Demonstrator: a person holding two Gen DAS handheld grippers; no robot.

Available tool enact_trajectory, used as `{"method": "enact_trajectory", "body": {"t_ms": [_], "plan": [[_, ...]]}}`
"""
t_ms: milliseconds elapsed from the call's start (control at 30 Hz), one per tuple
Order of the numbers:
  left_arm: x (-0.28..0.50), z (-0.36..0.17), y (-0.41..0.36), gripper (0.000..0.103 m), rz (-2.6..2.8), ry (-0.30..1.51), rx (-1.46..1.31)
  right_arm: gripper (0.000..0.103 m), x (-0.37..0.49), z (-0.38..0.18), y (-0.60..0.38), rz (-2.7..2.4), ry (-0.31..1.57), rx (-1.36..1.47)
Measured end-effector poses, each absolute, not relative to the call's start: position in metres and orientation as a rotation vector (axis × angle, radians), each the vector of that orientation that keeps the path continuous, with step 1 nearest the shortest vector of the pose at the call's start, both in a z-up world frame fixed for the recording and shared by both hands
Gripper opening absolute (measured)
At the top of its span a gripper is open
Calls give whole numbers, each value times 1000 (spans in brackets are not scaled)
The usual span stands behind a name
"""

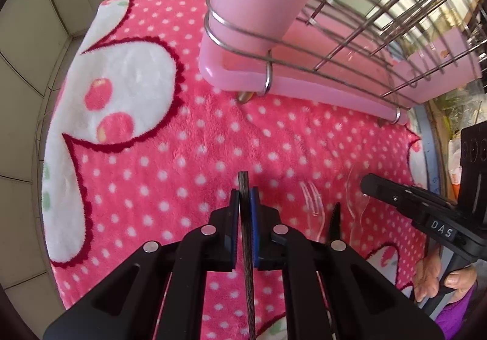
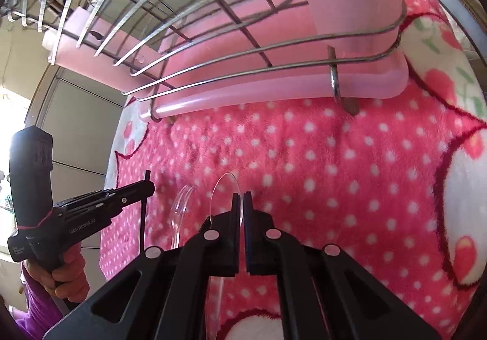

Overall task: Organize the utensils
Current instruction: 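Grasp a dark knife with the left tool while the right grasps the clear plastic spoon, then lift knife and spoon over the pink cup, lower them in and open both tools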

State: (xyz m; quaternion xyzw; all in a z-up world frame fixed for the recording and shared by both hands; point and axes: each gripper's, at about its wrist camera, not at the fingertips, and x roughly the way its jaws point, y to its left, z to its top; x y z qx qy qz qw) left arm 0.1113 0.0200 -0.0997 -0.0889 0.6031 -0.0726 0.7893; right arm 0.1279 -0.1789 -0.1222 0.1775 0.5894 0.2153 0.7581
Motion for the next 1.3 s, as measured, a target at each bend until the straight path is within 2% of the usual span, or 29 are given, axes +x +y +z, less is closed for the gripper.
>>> {"method": "enact_trajectory", "body": {"t_ms": [233,667,1300], "plan": [[90,-58,33,6,-188,1148,-241,2,104,-87,-187,458,1135,380],[58,25,61,5,-166,814,-319,2,56,17,-222,335,755,259],[76,121,77,5,-146,545,-368,2,76,138,-270,147,339,221]]}}
